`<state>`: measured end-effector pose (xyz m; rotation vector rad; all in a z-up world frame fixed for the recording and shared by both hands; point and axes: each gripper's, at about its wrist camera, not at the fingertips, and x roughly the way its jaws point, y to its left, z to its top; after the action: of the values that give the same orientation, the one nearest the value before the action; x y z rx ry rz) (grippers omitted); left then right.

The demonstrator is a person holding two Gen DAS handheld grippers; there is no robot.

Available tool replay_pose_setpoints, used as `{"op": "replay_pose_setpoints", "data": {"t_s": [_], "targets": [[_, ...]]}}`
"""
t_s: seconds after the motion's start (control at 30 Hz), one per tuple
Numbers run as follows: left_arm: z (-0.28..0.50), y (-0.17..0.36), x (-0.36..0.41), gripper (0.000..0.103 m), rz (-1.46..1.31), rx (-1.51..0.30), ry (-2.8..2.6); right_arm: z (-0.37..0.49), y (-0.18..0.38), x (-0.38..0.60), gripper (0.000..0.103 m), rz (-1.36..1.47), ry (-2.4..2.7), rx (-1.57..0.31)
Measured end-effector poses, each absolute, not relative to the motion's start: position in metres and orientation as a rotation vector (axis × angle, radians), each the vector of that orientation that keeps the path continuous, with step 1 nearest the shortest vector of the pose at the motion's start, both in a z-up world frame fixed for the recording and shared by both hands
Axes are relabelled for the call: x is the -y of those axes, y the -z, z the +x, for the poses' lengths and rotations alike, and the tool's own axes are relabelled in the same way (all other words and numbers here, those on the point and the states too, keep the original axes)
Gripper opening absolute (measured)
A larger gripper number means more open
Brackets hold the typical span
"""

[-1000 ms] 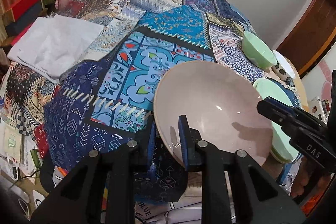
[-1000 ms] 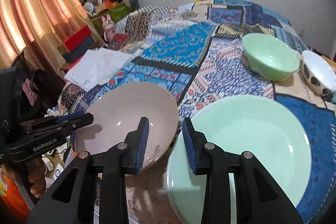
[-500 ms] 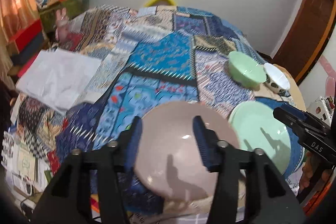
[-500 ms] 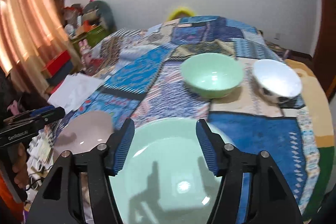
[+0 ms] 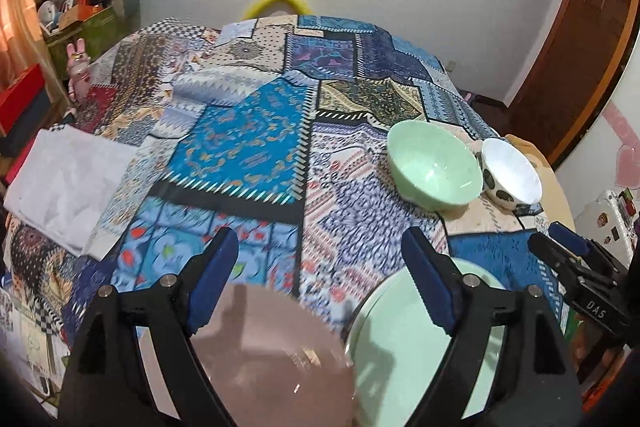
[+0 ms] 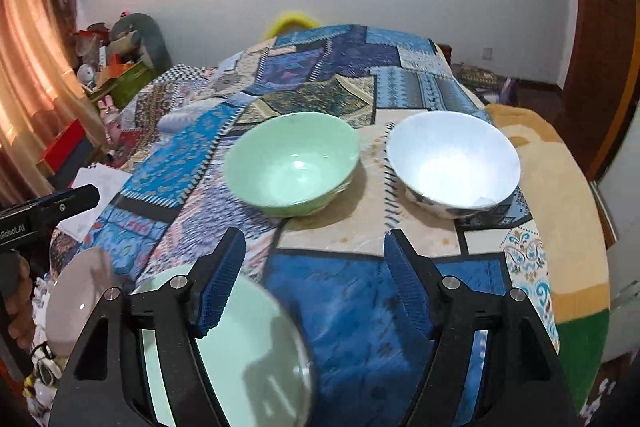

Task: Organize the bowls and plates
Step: 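Move the left tool to the light green bowl and grasp its rim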

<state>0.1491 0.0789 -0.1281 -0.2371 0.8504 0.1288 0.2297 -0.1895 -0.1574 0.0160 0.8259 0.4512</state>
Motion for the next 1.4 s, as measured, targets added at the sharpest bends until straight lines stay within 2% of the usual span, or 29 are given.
{"op": "replay_pose_setpoints", "data": {"t_s": [0.23,0.27,0.33,0.43,0.63,0.87,0.93,1.07,1.2,1.4], "targets": [[0.203,0.14,-0.058,0.084,-0.145,-0.897,-0.081,0.271,0.17,0.187,0.068,0.032,-0.425,-0.88],[0.209,0.142,-0.057,0.084,-0.146,-0.905,-0.071,0.276,0.171,0.187,0.066,0.037,-0.425,-0.885],[0.224,0.148,-0.055,0.084,-0.157,-0.931,-0.043,0.286,0.176,0.182,0.054,0.03,-0.426,-0.905],[0.242,0.159,-0.054,0.084,-0.177,-0.966,-0.009,0.297,0.182,0.172,0.046,0.002,-0.425,-0.919],[0.271,0.18,-0.056,0.084,-0.174,-1.012,0.001,0.312,0.196,0.161,0.04,-0.029,-0.424,-0.953],[0.275,0.19,-0.063,0.084,-0.156,-1.017,0.005,0.328,0.205,0.155,0.035,-0.036,-0.419,-0.984],[0.274,0.191,-0.063,0.084,-0.154,-1.019,0.006,0.33,0.207,0.15,0.027,-0.064,-0.415,-0.975],[0.273,0.19,-0.067,0.084,-0.161,-1.003,-0.02,0.333,0.209,0.144,0.025,-0.124,-0.401,-0.954],[0.272,0.19,-0.071,0.084,-0.174,-0.997,-0.026,0.336,0.206,0.151,0.015,-0.087,-0.451,-0.964],[0.273,0.193,-0.068,0.084,-0.163,-0.997,-0.027,0.325,0.208,0.145,0.016,-0.113,-0.535,-0.985]]}}
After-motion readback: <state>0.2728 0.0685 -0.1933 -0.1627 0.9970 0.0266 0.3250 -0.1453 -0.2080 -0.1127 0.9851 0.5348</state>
